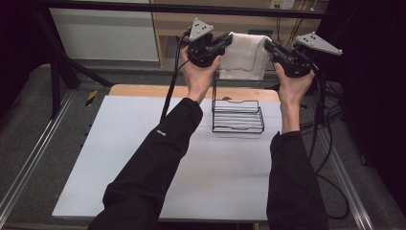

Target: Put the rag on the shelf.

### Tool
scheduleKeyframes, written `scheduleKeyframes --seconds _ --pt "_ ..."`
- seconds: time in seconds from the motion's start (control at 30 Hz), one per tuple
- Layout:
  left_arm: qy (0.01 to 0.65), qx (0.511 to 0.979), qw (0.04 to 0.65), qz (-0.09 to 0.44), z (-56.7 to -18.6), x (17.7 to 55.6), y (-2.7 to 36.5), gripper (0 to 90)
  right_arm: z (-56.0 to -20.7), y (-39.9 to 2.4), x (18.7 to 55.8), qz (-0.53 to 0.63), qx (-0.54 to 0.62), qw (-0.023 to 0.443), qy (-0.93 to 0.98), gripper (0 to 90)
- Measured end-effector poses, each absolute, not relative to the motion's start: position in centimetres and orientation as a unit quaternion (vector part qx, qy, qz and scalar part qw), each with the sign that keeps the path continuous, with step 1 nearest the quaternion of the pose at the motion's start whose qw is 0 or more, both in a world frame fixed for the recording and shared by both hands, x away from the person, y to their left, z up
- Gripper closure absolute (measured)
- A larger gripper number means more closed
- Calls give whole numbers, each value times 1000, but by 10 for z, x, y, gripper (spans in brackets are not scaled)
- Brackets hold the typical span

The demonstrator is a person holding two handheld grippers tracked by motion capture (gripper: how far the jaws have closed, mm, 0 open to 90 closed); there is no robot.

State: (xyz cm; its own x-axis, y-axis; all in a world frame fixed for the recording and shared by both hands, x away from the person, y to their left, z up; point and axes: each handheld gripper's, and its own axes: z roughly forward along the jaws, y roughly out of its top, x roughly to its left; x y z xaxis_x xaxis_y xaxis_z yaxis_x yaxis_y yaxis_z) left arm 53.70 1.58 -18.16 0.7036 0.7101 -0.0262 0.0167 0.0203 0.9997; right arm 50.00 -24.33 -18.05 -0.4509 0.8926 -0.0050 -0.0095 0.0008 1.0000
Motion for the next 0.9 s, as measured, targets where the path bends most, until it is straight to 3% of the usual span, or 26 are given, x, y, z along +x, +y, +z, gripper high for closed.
scheduleKeyframes --seconds 0.9 --pt "271 682 636 239 -220 524 12 836 -214 -253 485 571 381 361 631 837"
